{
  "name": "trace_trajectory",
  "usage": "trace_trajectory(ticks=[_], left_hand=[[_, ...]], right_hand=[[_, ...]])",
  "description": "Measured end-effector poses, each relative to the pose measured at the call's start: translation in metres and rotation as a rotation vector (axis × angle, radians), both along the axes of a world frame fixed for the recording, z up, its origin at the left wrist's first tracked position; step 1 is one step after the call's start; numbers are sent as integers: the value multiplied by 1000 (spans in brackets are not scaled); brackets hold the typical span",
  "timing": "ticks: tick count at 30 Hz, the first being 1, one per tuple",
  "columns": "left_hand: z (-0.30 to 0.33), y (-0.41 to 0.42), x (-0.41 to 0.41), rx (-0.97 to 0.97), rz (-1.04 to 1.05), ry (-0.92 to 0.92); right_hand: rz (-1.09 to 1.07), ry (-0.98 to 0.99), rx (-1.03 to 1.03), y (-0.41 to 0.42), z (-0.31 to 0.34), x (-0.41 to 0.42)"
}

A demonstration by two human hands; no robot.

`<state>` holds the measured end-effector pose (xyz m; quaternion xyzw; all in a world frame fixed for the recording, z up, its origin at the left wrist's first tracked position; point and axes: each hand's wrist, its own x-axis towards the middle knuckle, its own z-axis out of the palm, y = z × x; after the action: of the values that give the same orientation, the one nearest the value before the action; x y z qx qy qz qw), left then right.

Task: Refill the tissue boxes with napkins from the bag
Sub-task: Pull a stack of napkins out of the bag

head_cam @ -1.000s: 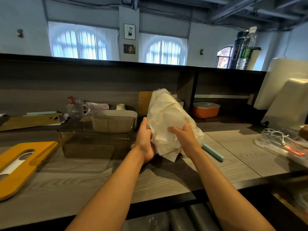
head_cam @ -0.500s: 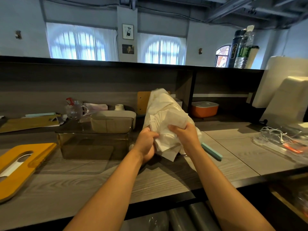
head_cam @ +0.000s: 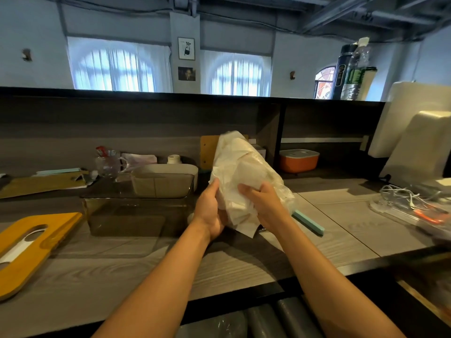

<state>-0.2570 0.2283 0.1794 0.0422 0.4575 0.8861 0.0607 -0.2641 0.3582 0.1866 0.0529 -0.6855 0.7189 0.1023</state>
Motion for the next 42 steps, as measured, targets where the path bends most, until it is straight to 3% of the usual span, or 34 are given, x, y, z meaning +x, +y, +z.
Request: trace_trajectory(ticks=[8,17,26,33,42], left_hand=[[2,2,-1,-3,91,58],[-4,2,-8,-10,69,33],[-7,5,-12,-167,100,25],[-6,5,-11,-152,117,31],[-5,1,-11,-2,0,-27]], right_hand=[[-11,-36,116,4,0,-1],[-150,36,67,8,0,-5],[-238,79,-44,9,0,-6],[-269,51,-156,12,2,-7],[-166,-73,4,10,1,-6]])
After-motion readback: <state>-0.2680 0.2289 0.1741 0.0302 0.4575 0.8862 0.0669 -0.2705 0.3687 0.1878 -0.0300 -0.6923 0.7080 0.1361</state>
